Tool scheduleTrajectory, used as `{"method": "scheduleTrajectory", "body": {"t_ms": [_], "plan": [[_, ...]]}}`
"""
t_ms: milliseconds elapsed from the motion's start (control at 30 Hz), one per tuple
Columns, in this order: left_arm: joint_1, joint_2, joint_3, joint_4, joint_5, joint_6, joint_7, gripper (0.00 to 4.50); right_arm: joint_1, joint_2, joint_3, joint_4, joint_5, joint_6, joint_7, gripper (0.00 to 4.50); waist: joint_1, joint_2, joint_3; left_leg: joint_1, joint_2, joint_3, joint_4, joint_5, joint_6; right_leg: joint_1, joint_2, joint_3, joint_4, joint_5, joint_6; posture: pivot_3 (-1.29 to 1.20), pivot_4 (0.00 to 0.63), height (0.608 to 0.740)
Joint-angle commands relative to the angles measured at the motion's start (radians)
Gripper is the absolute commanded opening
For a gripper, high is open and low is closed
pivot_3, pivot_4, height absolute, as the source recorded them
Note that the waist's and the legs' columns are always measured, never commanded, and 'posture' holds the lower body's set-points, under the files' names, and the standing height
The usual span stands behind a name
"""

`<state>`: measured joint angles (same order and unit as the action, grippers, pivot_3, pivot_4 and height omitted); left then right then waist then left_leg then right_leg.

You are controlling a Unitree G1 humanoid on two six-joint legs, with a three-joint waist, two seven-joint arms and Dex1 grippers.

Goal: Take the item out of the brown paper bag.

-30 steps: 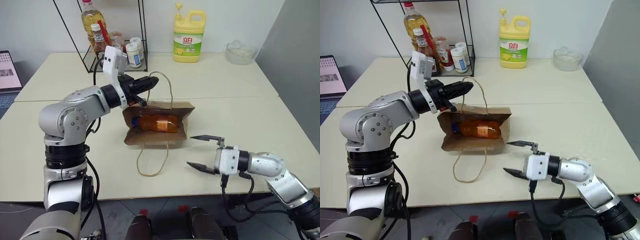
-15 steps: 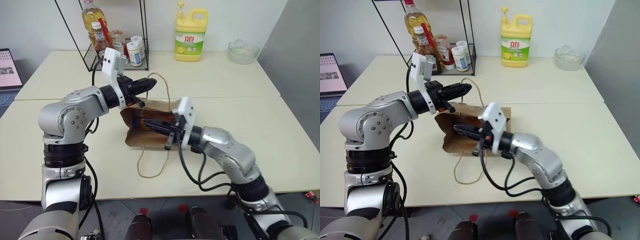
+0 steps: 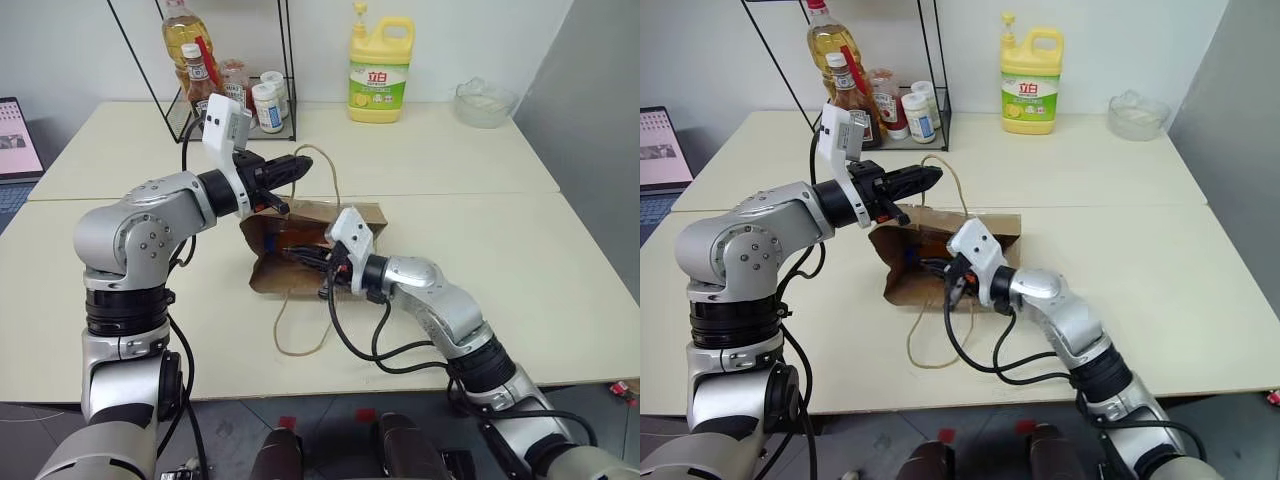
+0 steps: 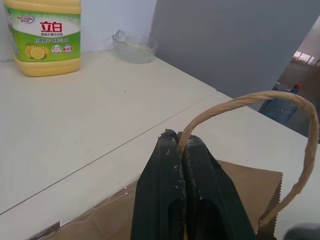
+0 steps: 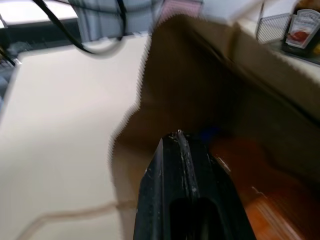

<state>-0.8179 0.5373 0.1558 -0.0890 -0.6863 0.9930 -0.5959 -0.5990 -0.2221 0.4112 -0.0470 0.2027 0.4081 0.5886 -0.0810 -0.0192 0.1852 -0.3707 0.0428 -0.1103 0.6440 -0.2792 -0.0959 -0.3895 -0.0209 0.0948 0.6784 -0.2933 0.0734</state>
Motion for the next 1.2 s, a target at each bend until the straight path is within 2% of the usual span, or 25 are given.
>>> {"method": "scheduleTrajectory", "body": {"t_ms": [33, 300, 400, 733, 767, 1133, 1200], "plan": [[0.002, -0.005, 0.014, -0.042, -0.01, -0.021, 0.004, 0.0, -0.002, -0.042, 0.028, -0.005, -0.13, -0.097, -0.014, 0.01, 0.0, 0.0, 0.0, 0.0, 0.0, 0.0, 0.0, 0.0, 0.0, 0.0, 0.0, 0.0, 0.0, 0.0, 0.0, 0.0, 0.15, 0.74], [-0.014, -0.021, 0.002, -0.02, 0.0, -0.034, -0.007, 0.0, -0.007, -0.099, 0.098, 0.049, -0.362, -0.15, -0.058, 0.01, 0.0, 0.0, 0.0, 0.0, 0.0, 0.0, 0.0, 0.0, 0.0, 0.0, 0.0, 0.0, 0.0, 0.0, 0.0, 0.0, 0.15, 0.74], [-0.011, -0.024, -0.005, -0.019, 0.001, -0.038, -0.012, 0.0, -0.035, -0.091, 0.116, 0.09, -0.432, -0.17, -0.07, 0.56, 0.0, 0.0, 0.0, 0.0, 0.0, 0.0, 0.0, 0.0, 0.0, 0.0, 0.0, 0.0, 0.0, 0.0, 0.0, 0.0, 0.15, 0.74], [0.004, -0.023, -0.012, -0.021, 0.007, -0.045, -0.013, 0.0, -0.123, -0.087, 0.195, 0.215, -0.662, -0.207, -0.09, 4.2, 0.0, 0.0, 0.0, 0.0, 0.0, 0.0, 0.0, 0.0, -0.001, 0.0, 0.0, 0.0, 0.0, 0.0, 0.0, 0.0, 0.15, 0.74], [0.007, -0.023, -0.012, -0.023, 0.007, -0.045, -0.013, 0.0, -0.13, -0.091, 0.199, 0.227, -0.679, -0.215, -0.089, 4.46, 0.0, 0.0, 0.0, 0.0, 0.0, 0.0, 0.0, 0.0, -0.001, 0.0, 0.0, 0.0, 0.0, 0.0, 0.0, 0.0, 0.15, 0.74], [0.018, -0.031, -0.003, -0.05, -0.008, -0.032, 0.005, 0.0, -0.166, -0.079, 0.208, 0.369, -0.735, -0.277, -0.054, 4.46, 0.0, 0.0, 0.0, 0.001, 0.0, 0.0, 0.0, 0.0, -0.001, 0.001, 0.0, 0.0, 0.0, 0.0, 0.0, 0.0, 0.15, 0.74], [0.017, -0.031, -0.003, -0.049, -0.007, -0.032, 0.006, 0.0, -0.161, -0.082, 0.2, 0.361, -0.729, -0.291, -0.048, 3.84, 0.0, 0.0, 0.0, 0.001, 0.0, 0.0, 0.0, 0.0, -0.001, 0.001, 0.0, 0.0, 0.0, 0.0, 0.0, 0.0, 0.15, 0.74]]}}
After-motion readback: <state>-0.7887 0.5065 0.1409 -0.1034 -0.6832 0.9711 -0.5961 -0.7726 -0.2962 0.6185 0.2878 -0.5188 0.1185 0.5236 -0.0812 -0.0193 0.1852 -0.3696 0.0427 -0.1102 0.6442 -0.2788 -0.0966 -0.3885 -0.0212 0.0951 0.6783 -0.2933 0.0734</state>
